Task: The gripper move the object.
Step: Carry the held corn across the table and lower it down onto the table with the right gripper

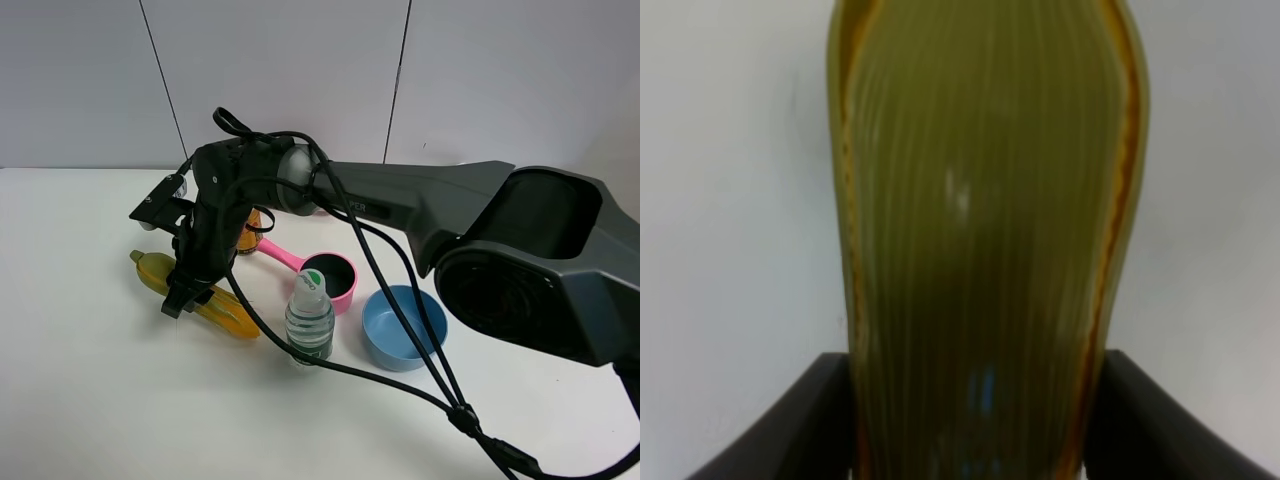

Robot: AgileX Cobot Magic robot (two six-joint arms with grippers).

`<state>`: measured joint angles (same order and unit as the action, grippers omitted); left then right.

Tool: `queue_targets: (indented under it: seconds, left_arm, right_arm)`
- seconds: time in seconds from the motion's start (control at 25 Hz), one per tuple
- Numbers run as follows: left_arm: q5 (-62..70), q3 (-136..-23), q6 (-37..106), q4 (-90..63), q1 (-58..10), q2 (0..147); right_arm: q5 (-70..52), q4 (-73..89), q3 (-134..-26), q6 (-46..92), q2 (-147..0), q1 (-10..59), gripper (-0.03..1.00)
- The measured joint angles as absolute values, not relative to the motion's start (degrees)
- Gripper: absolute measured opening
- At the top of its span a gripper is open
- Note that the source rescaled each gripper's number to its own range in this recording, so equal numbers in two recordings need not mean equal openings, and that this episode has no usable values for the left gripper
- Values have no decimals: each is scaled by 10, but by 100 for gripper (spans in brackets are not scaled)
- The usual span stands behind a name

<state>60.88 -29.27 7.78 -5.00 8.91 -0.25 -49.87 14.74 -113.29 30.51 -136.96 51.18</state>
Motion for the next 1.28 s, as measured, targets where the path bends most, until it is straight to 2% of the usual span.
queue_targets:
  seconds: [0.8, 0.88, 1.08, 1.28]
  left_arm:
    - [609, -293, 78, -50, 89, -2]
    - [609, -293, 78, -50, 89, -2]
    - [609, -293, 78, -50, 89, -2]
    - [609, -293, 78, -50, 89, -2]
  right_arm:
    - [-498, 141, -1133, 305, -1370, 512, 0]
    - [-498, 140, -1133, 305, -1370, 512, 3]
    - [-484, 124, -1133, 296, -1370, 512, 25]
    - [-483, 111, -1133, 286, -1370, 512, 29]
